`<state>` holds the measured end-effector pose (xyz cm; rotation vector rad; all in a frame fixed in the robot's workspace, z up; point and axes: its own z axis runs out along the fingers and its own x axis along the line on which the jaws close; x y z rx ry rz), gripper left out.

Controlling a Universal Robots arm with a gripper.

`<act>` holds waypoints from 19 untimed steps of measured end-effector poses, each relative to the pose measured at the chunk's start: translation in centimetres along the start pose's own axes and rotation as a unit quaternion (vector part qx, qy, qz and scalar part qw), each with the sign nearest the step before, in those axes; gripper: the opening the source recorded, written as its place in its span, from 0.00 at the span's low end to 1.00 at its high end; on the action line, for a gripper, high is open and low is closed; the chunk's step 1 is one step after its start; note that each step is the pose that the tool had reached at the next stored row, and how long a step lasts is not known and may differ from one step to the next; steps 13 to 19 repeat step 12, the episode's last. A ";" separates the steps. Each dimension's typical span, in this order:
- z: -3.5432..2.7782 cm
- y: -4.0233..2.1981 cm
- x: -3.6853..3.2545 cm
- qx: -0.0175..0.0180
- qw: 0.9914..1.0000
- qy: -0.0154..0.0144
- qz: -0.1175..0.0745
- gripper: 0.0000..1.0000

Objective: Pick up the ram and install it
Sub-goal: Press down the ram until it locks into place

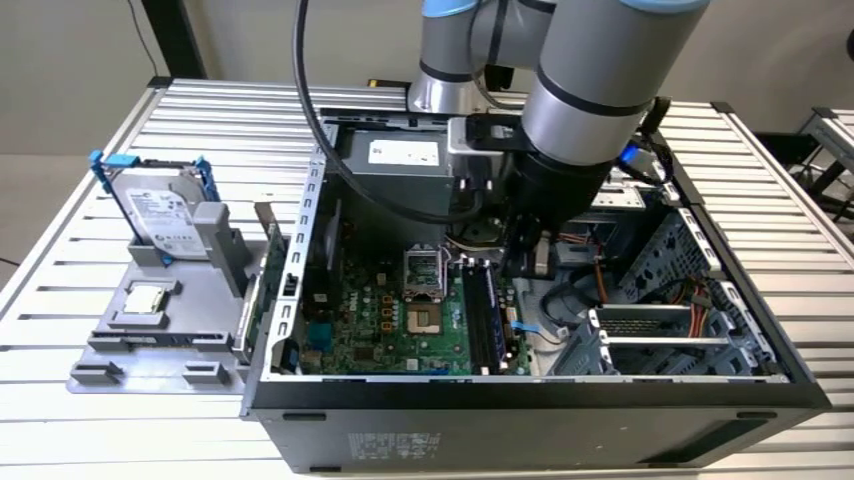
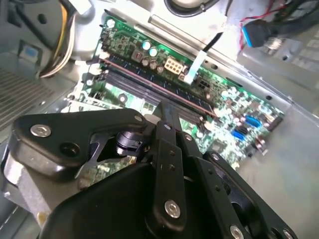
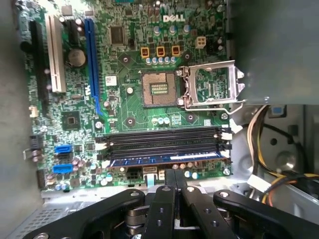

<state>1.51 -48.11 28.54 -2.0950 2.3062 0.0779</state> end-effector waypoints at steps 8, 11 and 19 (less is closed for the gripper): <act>-0.48 0.01 -0.03 0.000 1.000 0.000 0.000 0.00; -0.51 0.01 -0.03 0.000 1.000 0.000 0.000 0.00; -0.52 0.01 -0.03 0.000 1.000 0.000 0.000 0.00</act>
